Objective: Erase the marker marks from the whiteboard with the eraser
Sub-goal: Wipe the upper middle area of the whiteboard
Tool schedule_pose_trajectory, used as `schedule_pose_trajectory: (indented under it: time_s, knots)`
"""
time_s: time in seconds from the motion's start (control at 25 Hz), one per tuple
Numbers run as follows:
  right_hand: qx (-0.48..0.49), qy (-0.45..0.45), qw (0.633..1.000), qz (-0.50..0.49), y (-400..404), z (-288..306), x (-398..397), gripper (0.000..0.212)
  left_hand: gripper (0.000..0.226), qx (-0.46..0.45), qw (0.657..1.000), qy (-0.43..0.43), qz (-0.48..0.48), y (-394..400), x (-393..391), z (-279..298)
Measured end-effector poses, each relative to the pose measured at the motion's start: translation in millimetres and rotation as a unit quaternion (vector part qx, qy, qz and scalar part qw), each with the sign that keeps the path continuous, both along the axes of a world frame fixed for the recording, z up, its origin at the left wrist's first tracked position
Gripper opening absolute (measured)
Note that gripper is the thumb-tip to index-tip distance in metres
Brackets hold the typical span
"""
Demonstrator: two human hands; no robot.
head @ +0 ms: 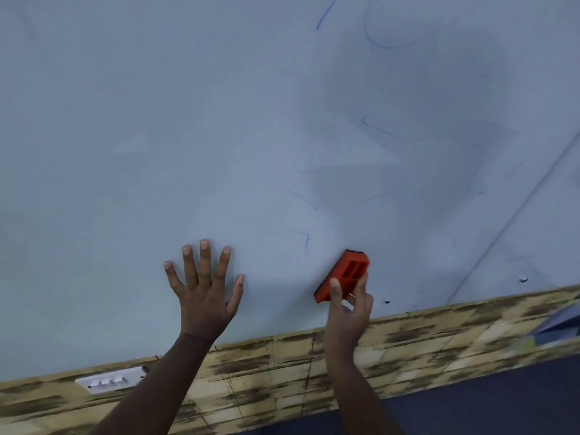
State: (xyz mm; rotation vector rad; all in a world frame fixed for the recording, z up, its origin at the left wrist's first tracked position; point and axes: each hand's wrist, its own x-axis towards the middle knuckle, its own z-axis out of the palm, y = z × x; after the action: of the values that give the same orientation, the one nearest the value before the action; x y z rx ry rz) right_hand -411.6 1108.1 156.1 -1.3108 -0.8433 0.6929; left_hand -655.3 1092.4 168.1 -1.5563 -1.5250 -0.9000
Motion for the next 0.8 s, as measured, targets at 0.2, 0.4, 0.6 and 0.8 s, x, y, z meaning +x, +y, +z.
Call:
schedule_pose_trajectory:
  time_s: [0.2, 0.4, 0.6, 0.8]
  knots:
    - [-0.046, 0.287, 0.957, -0.023, 9, 5, 3, 0.071, 0.060, 0.027, 0.999, -0.037, -0.011, -19, 9, 23]
    - [0.039, 0.197, 0.978, -0.061, 12, 46, 4, 0.065, 0.051, 0.093, 0.995, -0.011, -0.017, -15, -20, 93]
    - [0.153, -0.059, 0.986, -0.040, 6, 89, -28, 0.068, 0.061, 0.130, 0.991, 0.038, -0.001, 8, -42, 112]
    - [0.198, -0.365, 0.909, 0.021, -14, 57, -63, 0.068, 0.068, 0.141, 0.988, 0.070, 0.005, 15, -44, 103]
